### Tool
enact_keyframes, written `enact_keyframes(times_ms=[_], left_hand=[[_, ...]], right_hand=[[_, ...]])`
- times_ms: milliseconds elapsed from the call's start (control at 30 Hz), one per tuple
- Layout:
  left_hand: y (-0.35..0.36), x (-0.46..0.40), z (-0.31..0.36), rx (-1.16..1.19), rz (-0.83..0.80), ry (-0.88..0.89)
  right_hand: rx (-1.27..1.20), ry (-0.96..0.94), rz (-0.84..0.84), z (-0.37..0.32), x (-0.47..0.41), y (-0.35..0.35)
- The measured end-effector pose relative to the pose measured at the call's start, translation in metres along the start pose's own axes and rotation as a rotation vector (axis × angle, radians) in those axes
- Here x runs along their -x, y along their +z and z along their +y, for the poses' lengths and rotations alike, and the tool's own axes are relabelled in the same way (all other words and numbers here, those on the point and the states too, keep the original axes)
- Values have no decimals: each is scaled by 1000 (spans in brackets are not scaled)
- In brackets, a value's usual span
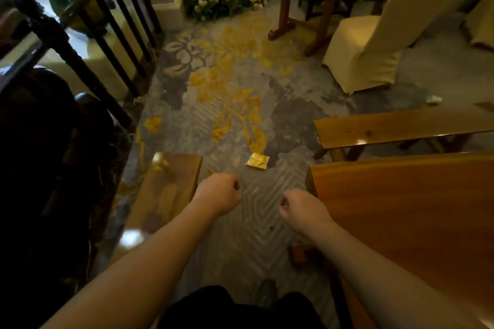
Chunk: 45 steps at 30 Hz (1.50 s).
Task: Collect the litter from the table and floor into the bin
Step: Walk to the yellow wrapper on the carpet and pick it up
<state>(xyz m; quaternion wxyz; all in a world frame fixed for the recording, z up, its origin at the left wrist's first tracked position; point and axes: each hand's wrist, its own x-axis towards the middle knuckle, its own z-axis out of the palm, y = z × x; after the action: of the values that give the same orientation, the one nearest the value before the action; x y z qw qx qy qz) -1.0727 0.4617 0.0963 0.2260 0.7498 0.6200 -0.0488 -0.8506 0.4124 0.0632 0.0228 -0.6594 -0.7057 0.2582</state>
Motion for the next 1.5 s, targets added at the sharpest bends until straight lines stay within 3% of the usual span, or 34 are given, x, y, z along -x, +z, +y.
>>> enact_keyframes(times_ms=[267, 667, 867, 1067, 1300, 1500], left_hand=[[-29, -185, -9, -20, -69, 38], [48, -488, -69, -223, -340, 228], [156, -602, -100, -278, -432, 201], [292, -689, -132, -350, -426, 171], [436, -747, -173, -437, -375, 174], [509, -773, -200, -516, -433, 198]], right_hand=[[21, 96, -68, 18, -151, -49], [-80, 474, -279, 99, -390, -9], [-109, 561, -360, 175, -503, 89], [-41, 486, -469, 259, -596, 225], [90, 483, -486, 338, -666, 369], [11, 575, -467, 375, -702, 457]])
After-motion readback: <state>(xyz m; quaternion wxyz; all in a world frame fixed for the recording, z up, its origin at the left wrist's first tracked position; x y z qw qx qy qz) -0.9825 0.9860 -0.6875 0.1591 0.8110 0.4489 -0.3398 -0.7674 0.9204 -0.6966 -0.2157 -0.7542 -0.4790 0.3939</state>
